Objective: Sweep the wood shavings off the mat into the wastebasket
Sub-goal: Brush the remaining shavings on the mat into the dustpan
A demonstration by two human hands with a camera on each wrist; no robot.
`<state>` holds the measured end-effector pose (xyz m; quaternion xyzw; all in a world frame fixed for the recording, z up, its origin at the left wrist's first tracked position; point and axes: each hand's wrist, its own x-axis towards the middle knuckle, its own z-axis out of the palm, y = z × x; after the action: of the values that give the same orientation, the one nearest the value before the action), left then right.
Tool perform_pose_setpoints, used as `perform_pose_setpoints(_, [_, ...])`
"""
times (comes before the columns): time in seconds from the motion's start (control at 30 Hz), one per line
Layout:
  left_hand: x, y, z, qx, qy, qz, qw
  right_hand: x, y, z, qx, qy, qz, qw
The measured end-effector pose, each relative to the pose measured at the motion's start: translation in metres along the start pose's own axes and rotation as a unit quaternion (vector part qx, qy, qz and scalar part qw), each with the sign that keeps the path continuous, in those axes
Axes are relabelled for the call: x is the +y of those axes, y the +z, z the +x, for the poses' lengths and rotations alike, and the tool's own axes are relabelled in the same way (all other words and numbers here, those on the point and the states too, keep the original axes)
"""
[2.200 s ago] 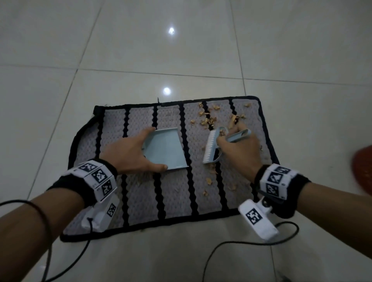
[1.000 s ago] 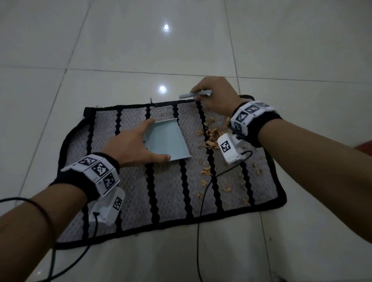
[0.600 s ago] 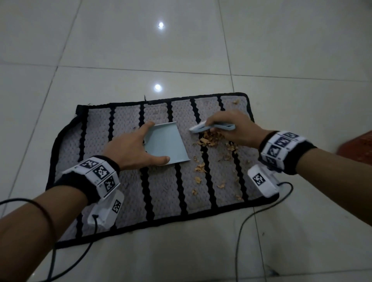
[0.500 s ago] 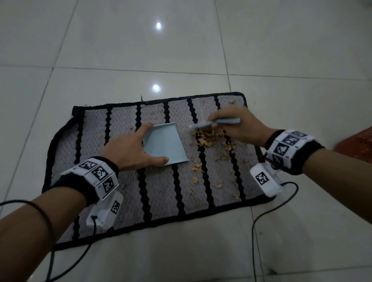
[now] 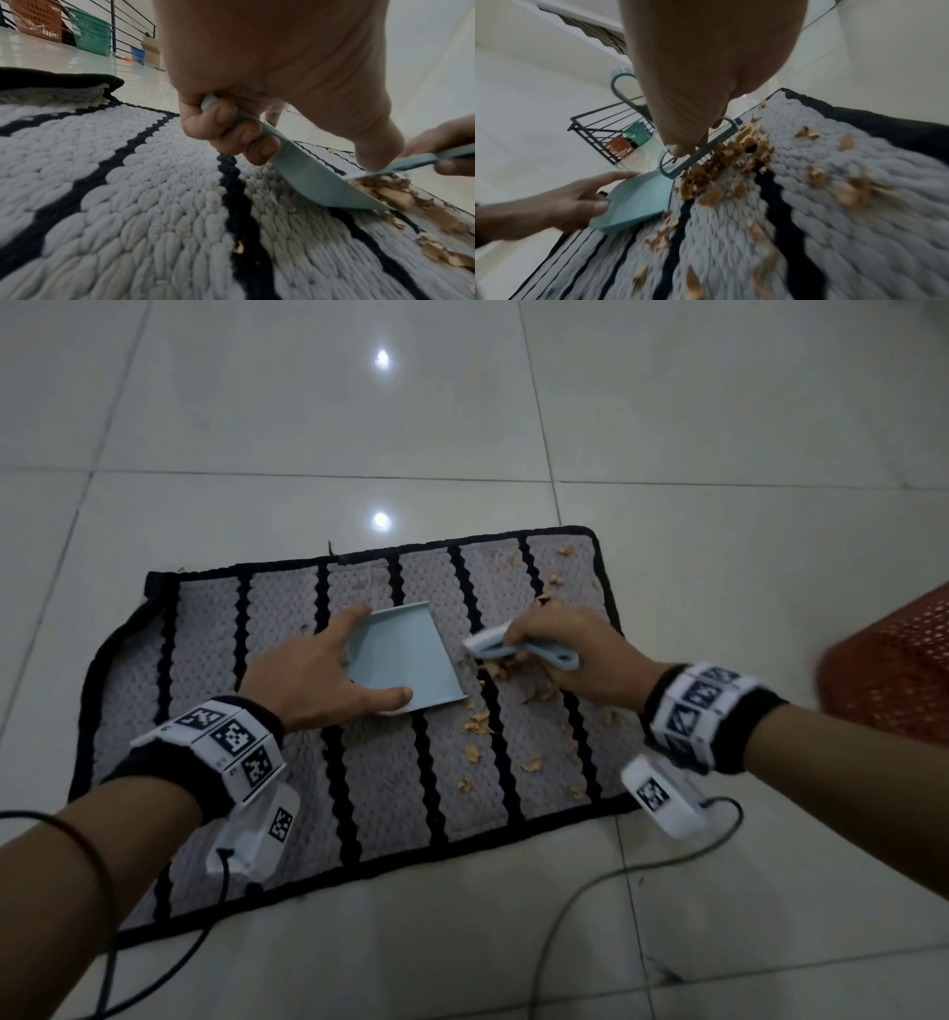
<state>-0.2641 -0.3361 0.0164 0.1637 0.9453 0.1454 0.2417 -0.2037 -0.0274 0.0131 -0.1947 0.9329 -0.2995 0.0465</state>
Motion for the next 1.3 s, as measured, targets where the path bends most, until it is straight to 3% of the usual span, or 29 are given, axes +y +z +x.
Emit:
perform_pose_setpoints(0.13, [0.002,0.004,0.002,0.002,0.002,0.009,1.000,-0.011,-0.009,-0.030,0.024,-0.025,0.036,0.999])
perform_pose_setpoints(0.33, [0.008,0.007,0.006,0.001,0.004,0.004,1.000,0.017,-0.032,0.017,0.135,-0.012,-0.043,0.990])
perform_pose_setpoints(0.47, [0.010,0.009,0.009,0.003,0.003,0.011,1.000,0.036,-0.023,0.052,0.094,0.053,-0.075,0.991])
perform_pose_setpoints(0.57, [0.011,0.010,0.008,0.007,0.001,0.017,1.000,0.034,-0.017,0.047,0.038,0.104,-0.062,0.992])
perform_pose_setpoints(0.83, [0.008,0.012,0.008,0.001,0.001,0.009,1.000,0.011,0.007,-0.048,-0.022,0.029,-0.037,0.999])
perform_pose_setpoints(1.0, [0.011,0.014,0.010,0.006,-0.013,-0.007,1.000,-0.003,-0.006,-0.055,0.055,-0.010,-0.020,0.998])
perform_pose_setpoints(1.13, [0.013,0.016,0.010,0.003,-0.016,-0.023,1.000,0.023,-0.028,-0.011,0.155,0.049,-0.038,0.986])
perform_pose_setpoints(1.3, [0.015,0.017,0.009,0.007,-0.016,-0.021,1.000,0.054,-0.035,0.029,0.101,0.141,-0.063,0.983])
